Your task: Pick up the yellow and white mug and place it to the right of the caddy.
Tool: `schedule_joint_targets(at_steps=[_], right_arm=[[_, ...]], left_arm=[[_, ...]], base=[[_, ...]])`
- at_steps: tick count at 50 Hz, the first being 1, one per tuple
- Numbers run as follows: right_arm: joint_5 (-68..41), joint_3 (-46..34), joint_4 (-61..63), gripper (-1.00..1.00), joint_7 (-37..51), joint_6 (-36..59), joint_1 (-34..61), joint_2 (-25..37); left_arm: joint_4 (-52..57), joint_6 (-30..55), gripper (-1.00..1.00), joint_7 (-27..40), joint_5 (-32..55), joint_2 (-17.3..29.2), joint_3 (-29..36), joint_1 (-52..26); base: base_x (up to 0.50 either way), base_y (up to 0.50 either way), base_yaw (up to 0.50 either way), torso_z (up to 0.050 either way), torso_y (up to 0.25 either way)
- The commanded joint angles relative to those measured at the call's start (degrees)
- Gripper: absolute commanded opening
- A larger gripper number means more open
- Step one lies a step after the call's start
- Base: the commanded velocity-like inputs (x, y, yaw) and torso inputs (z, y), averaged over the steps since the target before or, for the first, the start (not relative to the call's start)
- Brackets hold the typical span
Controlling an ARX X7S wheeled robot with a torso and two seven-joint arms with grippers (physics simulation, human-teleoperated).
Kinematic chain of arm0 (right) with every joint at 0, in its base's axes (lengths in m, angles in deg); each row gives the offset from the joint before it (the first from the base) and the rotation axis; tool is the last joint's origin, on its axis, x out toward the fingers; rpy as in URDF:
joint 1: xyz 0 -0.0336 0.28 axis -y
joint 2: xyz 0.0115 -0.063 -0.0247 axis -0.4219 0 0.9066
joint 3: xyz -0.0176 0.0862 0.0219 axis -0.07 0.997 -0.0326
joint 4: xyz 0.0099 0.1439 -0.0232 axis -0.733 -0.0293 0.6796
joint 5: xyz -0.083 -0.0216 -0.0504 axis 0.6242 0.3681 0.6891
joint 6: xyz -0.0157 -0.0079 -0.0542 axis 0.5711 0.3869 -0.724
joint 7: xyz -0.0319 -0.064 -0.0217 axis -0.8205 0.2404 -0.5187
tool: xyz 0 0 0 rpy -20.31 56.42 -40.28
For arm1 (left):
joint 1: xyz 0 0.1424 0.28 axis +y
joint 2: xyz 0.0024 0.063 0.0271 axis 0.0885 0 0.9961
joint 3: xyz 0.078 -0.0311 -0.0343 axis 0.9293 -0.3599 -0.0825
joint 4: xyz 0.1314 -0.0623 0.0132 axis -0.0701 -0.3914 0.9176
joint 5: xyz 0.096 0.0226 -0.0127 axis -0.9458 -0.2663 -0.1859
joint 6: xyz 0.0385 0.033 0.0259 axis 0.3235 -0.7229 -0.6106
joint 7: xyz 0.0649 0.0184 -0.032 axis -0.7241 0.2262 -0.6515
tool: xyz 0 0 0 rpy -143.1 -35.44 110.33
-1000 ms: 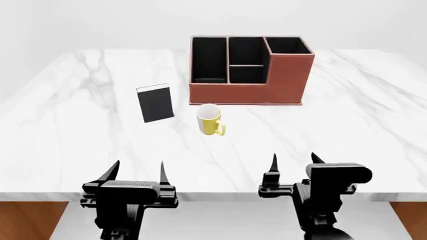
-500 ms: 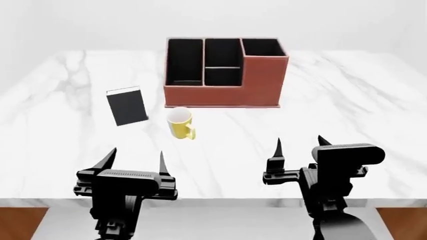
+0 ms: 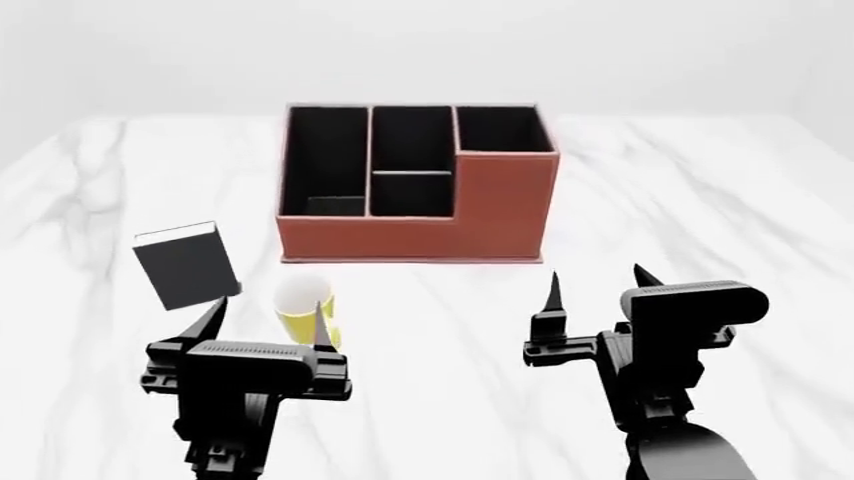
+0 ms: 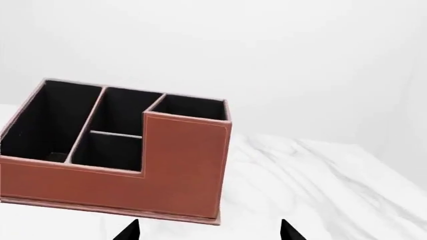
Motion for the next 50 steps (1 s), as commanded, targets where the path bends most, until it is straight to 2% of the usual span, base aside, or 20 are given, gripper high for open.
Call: schedule_joint_targets(at_steps=[1, 21, 39, 50], right_arm=[[-0.4, -0.2, 0.1, 1.00, 0.2, -0.2, 0.0, 0.2], [-0.9, -0.5, 0.0, 1.00, 0.7, -0.9, -0.4, 0.6], [-2.7, -0.4, 3.1, 1.00, -0.3, 0.6, -2.3, 2.3], [-6.5, -7.1, 7.1, 1.00, -7.7, 5.6, 0.5, 5.5]], left_arm=[[0.5, 0.0, 1.00, 0.6, 0.4, 0.5, 0.1, 0.2], [1.8, 0.3, 1.00, 1.7, 0.7, 1.3, 0.9, 0.8], [4.5, 2.7, 1.00, 3.5, 0.8, 1.7, 1.0, 1.1], [8.4, 4.8, 1.00, 6.6, 0.6, 2.3, -0.8, 1.6]], base=[[0.49, -0.10, 0.00, 0.000, 0.000], [0.49, 0.00, 0.00, 0.000, 0.001], [0.00, 0.00, 0.00, 0.000, 0.001], [0.00, 0.00, 0.00, 0.000, 0.000]])
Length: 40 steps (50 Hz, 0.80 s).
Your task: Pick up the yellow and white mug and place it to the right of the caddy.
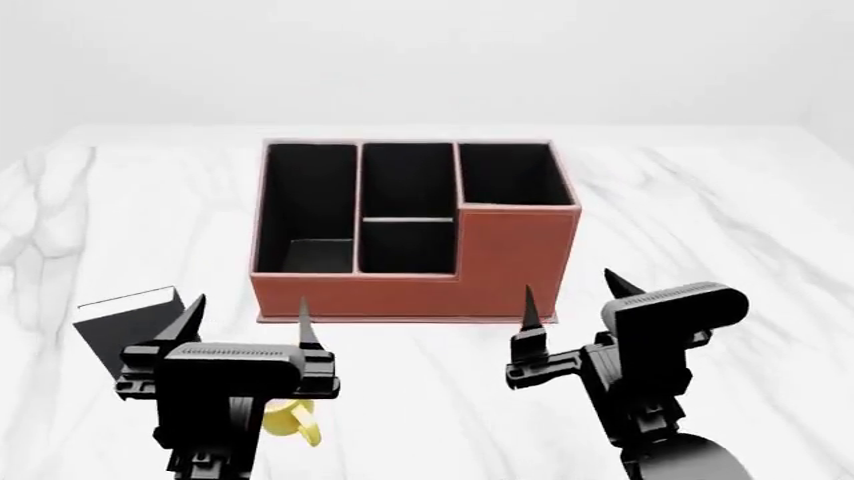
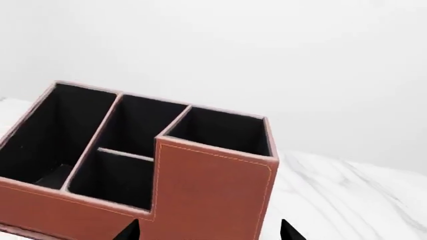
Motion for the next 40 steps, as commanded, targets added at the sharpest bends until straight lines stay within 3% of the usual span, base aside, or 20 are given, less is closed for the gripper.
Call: schedule_joint_targets(at_steps=[1, 16, 40], right_arm=[[-2.7, -5.2, 3.1, 1.00, -5.2, 4.1, 2.1, 2.5], [-4.2, -11.7, 2.2, 1.00, -9.3, 7.8, 5.4, 3.3], [-7.1, -20.0, -1.2, 1.00, -11.3, 13.5, 7.8, -1.3]], left_arm=[[3.4, 1.8, 1.00, 2.5, -0.1, 0.5, -1.4, 0.7], [5.1, 2.8, 1.00, 4.7, 0.4, 1.2, -2.8, 1.3], [5.8, 2.1, 1.00, 6.2, 2.0, 2.0, -3.6, 2.1]], base=[[0.00, 0.00, 0.00, 0.000, 0.000], [0.00, 0.00, 0.00, 0.000, 0.000], [0.00, 0.00, 0.00, 0.000, 0.000]])
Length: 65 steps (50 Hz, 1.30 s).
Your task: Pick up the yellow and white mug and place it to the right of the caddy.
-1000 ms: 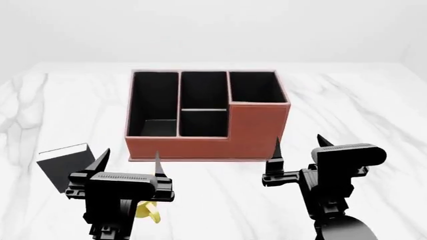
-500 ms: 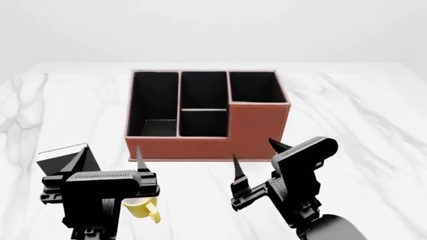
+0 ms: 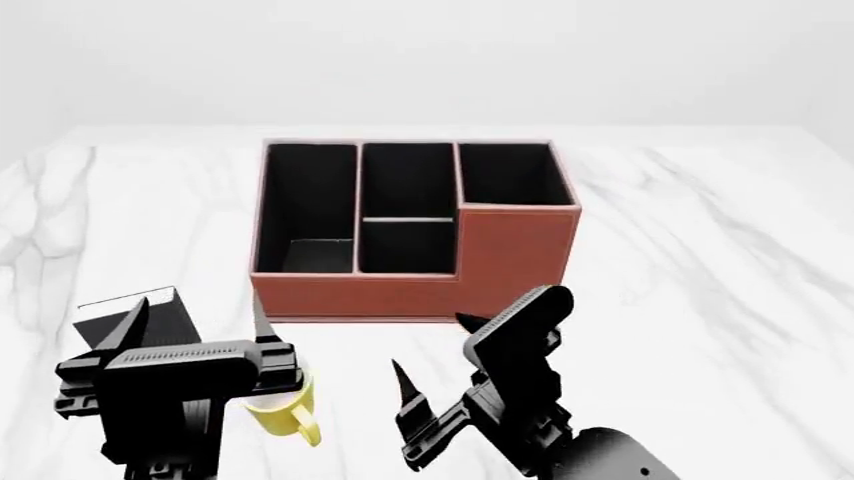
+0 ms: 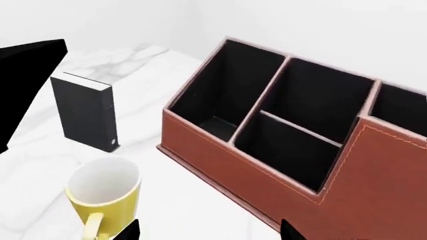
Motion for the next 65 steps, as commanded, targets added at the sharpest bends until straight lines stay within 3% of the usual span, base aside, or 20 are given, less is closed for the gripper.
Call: schedule_joint_targets(at_steps=[1, 23, 65], right_arm=[[-1.4, -3.9, -0.4, 1.00, -0.8, 2.9, 0.4, -1.7], [-3.3, -7.4, 0.0, 1.00, -1.5, 3.6, -1.0, -3.1], [3.1, -18.8, -22.0, 1.00, -0.5, -5.6, 5.1, -10.0]], left_arm=[[0.2, -0.3, 1.00, 0.6, 0.8, 0.4, -0.3, 0.2], [-0.5, -1.2, 1.00, 1.0, 1.9, 1.0, 0.7, 0.2], [-0.9, -2.7, 1.00, 1.9, 3.4, 2.5, 1.7, 0.9]], base=[[0.00, 0.00, 0.00, 0.000, 0.000], [0.00, 0.00, 0.00, 0.000, 0.000], [0.00, 0.00, 0.00, 0.000, 0.000]])
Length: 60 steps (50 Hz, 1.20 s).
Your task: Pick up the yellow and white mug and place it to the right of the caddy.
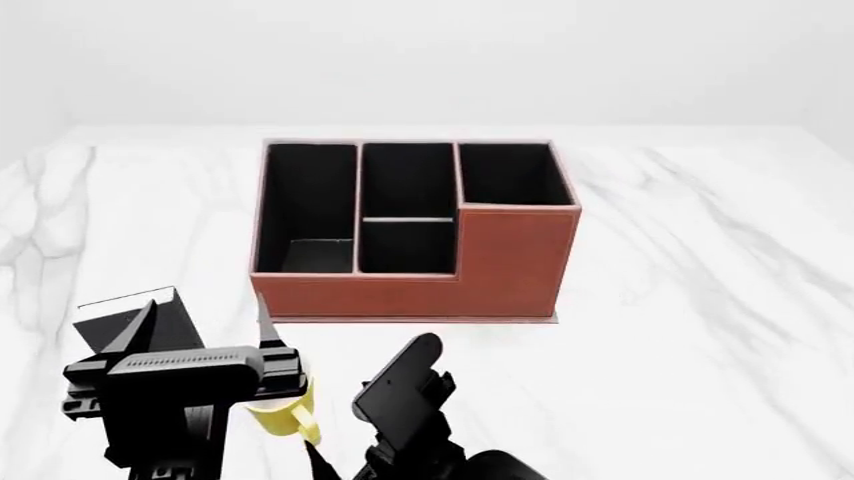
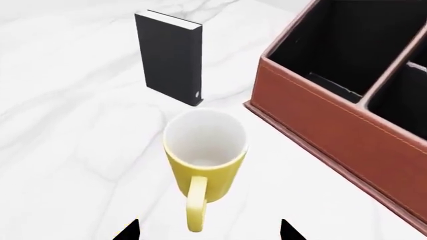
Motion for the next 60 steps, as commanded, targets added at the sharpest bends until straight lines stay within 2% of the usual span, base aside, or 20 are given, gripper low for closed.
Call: schedule_joint_targets(at_steps=[1, 33, 44, 54, 55, 60], right_arm=[[1.5, -2.6, -7.0, 1.00, 0.1, -3.2, 2.3, -2.2], [-1.0, -7.8, -28.7, 1.00, -0.2, -11.2, 9.9, -7.2], [-8.2, -14.1, -36.6, 1.00, 2.8, -15.8, 14.6, -7.5], [-20.5, -24.9, -47.0, 1.00, 6.3, -24.2, 20.7, -7.5], [-21.2, -25.4, -47.2, -1.00, 6.4, -24.3, 20.9, -7.5], [-22.5, -26.1, -44.9, -1.00, 7.3, -23.7, 20.8, -6.4]], left_arm=[[0.1, -0.3, 1.00, 0.3, 0.3, 0.4, 0.3, 0.1], [-0.1, -0.3, 1.00, 1.1, 0.9, 1.2, 1.3, -0.3], [0.0, -0.6, 1.00, 1.4, 1.1, 1.5, 1.4, -0.1], [-0.1, -1.0, 1.00, 1.5, 1.3, 1.8, 1.5, 0.2], [0.0, -1.1, 1.00, 1.5, 1.3, 1.8, 1.5, 0.3], [-0.1, -1.2, 1.00, 1.6, 1.4, 1.9, 1.7, 0.4]], base=[[0.00, 0.00, 0.00, 0.000, 0.000], [0.00, 0.00, 0.00, 0.000, 0.000], [0.00, 0.00, 0.00, 0.000, 0.001], [0.00, 0.00, 0.00, 0.000, 0.000], [0.00, 0.00, 0.00, 0.000, 0.000], [0.00, 0.00, 0.00, 0.000, 0.000]])
